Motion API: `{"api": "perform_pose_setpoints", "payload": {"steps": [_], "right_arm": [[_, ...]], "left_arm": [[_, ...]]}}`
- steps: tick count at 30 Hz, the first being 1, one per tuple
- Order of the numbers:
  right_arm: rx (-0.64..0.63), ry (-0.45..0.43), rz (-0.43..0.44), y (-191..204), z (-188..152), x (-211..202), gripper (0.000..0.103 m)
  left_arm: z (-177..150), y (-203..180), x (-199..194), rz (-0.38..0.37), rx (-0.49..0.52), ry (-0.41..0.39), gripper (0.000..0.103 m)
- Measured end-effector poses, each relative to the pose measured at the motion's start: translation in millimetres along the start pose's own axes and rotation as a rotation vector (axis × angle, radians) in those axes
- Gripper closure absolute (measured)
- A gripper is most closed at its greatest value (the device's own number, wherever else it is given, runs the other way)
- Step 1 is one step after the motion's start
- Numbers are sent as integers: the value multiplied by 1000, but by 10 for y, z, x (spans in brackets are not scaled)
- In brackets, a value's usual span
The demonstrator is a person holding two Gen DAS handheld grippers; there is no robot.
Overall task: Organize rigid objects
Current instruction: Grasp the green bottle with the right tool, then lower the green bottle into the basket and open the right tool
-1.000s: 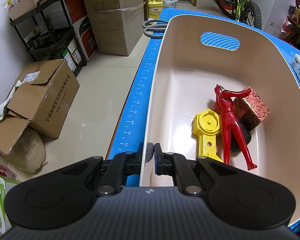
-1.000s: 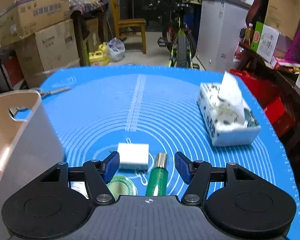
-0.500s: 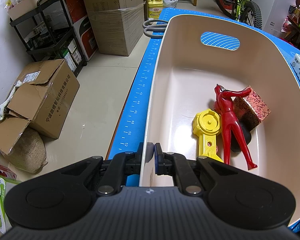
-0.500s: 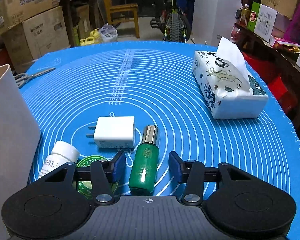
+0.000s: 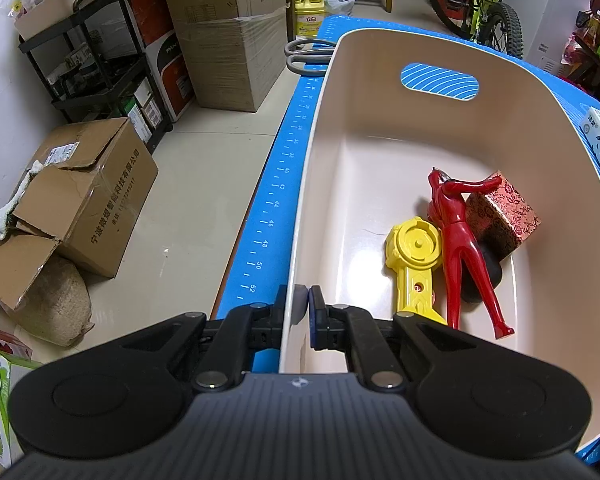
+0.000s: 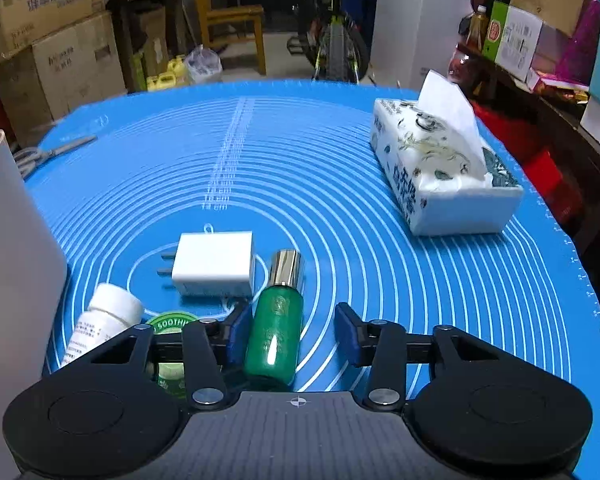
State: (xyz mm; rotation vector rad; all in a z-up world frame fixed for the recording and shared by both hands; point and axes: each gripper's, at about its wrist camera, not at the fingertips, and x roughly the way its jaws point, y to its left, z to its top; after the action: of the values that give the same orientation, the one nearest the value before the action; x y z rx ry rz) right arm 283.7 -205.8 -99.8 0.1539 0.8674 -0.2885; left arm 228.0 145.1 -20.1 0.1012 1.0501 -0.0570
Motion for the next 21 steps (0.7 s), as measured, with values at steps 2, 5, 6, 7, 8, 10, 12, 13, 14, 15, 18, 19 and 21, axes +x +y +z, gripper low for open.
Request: {"api": "perform_pose_setpoints", "payload": {"steps": [2,5,6,7,8,10,12,13,14,15,18,19,21], "right_arm": [[4,-4,2,-10,-4,1,63],[14,-7,6,-38,-11,-5,68],[13,-6,4,-36,-12,-10,68],[13,-5,-1,-36,-13,-15,68],[14,-9,-8,-34,-10,-31,68],[19,-21,-9,-39,9,-79,68],[28,-43,-2,-44,49,-167,68],[33,-57,5,-43,76,-226,68],[36,-75,11,-36,106,-295,68],[36,-94,19,-27,135,-371,68],[33,-149,55,38,215,-600,68],[29,-170,69,70,239,-684,68],[14,-210,110,164,270,-858,68]], "left_arm": [[-1,4,0,0,1,-1,92],[0,1,0,-2,-1,-1,92],[2,-2,2,-2,-1,0,92],[3,0,1,-2,-1,0,92],[1,-1,2,-1,-1,0,92],[1,-1,2,-2,-1,0,92],[1,3,1,-2,-1,0,92],[2,2,1,-3,-1,0,92],[-1,-5,4,-3,-2,0,92],[-3,-7,7,-3,-3,0,92],[-2,-5,6,-3,-2,0,92],[-2,-3,6,-3,-2,0,92],[-2,-5,6,-3,-3,0,92]]}}
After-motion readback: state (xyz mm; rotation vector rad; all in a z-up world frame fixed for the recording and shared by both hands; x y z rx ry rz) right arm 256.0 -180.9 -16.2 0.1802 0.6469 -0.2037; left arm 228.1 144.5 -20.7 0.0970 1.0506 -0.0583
